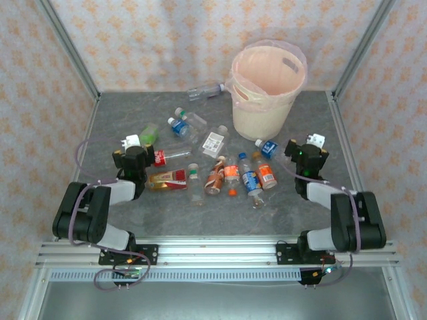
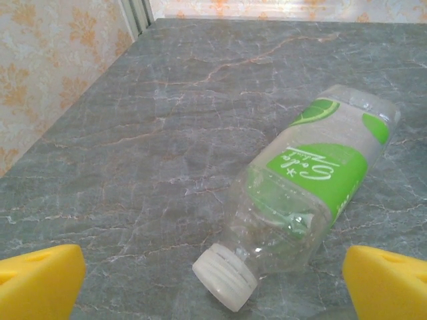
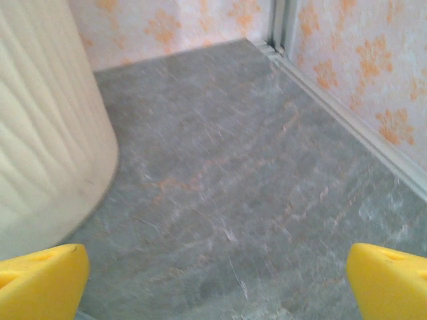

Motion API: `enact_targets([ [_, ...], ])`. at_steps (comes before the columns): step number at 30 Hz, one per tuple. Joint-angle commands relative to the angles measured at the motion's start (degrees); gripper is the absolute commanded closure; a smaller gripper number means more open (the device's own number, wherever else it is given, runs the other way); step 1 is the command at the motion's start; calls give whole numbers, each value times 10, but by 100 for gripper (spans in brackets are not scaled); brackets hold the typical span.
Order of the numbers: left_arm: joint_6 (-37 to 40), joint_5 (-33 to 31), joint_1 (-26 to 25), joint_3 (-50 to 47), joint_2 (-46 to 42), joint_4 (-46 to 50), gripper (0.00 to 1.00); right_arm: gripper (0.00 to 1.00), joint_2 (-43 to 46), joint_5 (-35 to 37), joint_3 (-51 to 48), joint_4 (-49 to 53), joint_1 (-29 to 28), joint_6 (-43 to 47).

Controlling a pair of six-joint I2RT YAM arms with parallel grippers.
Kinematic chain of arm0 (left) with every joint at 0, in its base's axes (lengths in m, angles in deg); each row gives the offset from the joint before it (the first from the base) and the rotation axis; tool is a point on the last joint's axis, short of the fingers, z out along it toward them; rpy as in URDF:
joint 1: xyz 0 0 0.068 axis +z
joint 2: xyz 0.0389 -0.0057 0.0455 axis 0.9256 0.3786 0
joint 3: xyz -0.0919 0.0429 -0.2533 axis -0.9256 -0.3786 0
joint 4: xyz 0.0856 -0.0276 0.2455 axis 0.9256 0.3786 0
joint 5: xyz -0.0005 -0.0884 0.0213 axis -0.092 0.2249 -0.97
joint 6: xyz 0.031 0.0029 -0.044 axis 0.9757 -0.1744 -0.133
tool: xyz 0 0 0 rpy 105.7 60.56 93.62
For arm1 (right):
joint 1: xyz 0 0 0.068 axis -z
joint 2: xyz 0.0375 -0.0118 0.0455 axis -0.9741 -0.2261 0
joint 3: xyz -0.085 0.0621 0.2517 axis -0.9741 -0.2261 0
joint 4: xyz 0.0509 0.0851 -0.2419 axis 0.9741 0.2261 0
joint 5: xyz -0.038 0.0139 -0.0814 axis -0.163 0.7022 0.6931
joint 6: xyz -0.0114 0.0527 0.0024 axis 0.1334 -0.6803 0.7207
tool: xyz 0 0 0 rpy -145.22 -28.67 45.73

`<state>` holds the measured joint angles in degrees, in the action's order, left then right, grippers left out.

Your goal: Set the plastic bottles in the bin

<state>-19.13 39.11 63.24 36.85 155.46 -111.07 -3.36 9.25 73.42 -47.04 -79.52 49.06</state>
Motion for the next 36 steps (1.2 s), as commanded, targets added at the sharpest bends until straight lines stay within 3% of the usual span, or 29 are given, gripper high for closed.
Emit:
enact_targets([
  [1, 2, -7, -3, 57, -71, 111, 0, 1, 43, -46, 51, 123, -2, 8],
  [5, -68, -10, -4, 108, -131, 228, 0, 1, 27, -90, 112, 237, -2, 11],
  [9, -183, 0, -4, 164, -166, 372, 0, 1, -32, -202, 198, 379, -4, 44],
  [14, -268, 44, -5, 199, -180, 474, 0, 1, -96, -213, 260, 492, -14, 131],
  [22, -274, 92, -5, 207, -181, 498, 0, 3, -200, -253, 336, 556, -17, 240],
  [32, -277, 96, -4, 215, -164, 519, 0, 7, -261, -229, 380, 645, -43, 263],
  [36, -277, 96, -5, 214, -158, 518, 0, 6, -247, -267, 370, 645, -44, 271],
])
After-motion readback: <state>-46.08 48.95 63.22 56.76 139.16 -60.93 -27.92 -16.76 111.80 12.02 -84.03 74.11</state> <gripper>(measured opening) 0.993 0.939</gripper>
